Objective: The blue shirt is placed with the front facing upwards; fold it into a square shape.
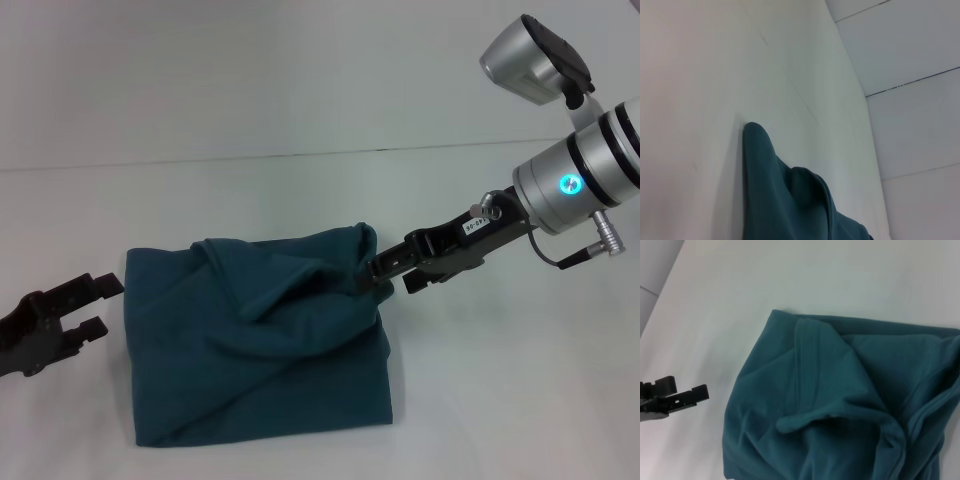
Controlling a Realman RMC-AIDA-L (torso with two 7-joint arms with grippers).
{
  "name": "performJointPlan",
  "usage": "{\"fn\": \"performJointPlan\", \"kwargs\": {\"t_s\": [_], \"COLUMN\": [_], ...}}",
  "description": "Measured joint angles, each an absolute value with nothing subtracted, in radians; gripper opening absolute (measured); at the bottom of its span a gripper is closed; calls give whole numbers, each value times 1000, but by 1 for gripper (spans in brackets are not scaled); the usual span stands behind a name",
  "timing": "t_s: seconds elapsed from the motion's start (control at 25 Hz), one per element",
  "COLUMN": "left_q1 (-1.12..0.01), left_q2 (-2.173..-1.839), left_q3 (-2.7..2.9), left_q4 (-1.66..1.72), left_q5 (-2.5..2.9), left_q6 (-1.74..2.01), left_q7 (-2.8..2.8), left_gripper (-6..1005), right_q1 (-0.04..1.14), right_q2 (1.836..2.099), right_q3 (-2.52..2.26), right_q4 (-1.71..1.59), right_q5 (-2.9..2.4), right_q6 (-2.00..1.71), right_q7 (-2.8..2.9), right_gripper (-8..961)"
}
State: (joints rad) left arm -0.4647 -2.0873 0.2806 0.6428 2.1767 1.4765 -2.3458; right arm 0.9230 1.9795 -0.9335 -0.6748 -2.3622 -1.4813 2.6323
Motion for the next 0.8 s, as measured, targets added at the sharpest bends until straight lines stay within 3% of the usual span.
{"fn": "performJointPlan", "kwargs": {"t_s": [0.44,0.68,0.8], "left_q1": [-465,-464,-463], "left_q2": [-2088,-2088,-2088], "left_q3": [282,282,282], "left_q4": [643,643,643], "left_q5": [2177,2177,2177], "left_q6": [1475,1475,1474], "left_q7": [-2345,-2345,-2345], "left_gripper": [845,844,844], "right_q1": [928,927,927], "right_q2": [1995,1996,1996], "right_q3": [-952,-954,-954], "right_q4": [-647,-635,-633], "right_q5": [-2365,-2365,-2365], "right_q6": [-1411,-1396,-1396], "right_q7": [2668,2672,2672], "right_gripper": [941,773,630]}}
